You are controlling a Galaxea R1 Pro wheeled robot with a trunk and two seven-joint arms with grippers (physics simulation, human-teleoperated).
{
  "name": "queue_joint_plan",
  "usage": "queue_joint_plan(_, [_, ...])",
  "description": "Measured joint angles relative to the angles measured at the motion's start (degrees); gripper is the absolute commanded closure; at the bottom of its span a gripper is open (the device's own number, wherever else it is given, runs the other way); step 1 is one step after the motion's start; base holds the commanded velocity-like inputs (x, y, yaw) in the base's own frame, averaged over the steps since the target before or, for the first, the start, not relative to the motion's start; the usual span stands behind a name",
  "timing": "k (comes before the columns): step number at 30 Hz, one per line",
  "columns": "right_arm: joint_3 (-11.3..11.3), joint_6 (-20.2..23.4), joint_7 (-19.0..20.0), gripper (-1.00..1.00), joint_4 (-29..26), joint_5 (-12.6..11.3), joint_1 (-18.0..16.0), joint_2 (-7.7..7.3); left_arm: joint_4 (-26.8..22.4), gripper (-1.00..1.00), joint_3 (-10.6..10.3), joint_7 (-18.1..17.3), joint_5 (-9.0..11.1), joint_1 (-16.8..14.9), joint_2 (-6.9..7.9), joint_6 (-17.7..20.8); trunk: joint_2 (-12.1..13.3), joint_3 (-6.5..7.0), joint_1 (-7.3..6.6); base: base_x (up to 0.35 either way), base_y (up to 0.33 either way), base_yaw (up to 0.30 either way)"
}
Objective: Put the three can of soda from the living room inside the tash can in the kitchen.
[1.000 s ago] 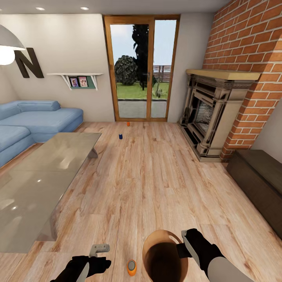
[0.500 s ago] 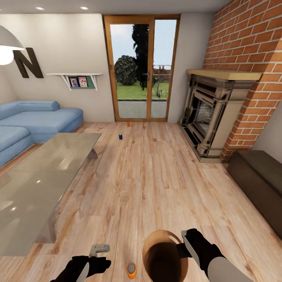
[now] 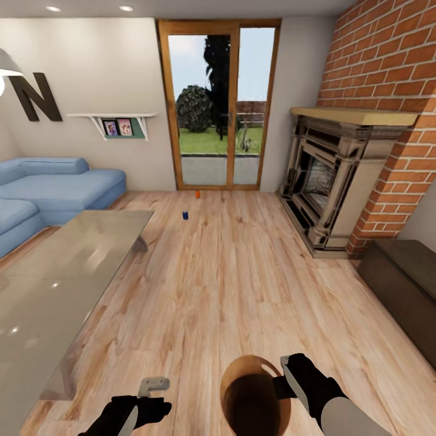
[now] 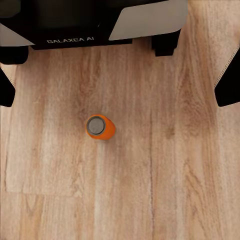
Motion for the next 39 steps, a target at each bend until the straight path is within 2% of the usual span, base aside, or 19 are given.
queue_joint_plan(9, [0.0,0.0,0.0,1.00,0.0,-0.1,0.0,0.00,-0.1,-1.00,0.0,0.0,0.1,0.0,0.00,0.0,0.0,-0.06,0.00,0.172,0.000,-0.129])
queue_joint_plan(39, [0.0,0.0,0.0,1.00,0.0,0.0,0.0,0.05,-0.1,-1.00,0.0,0.0,0.1,0.0,0.00,0.0,0.0,-0.15,0.00,0.029,0.000,-0.061])
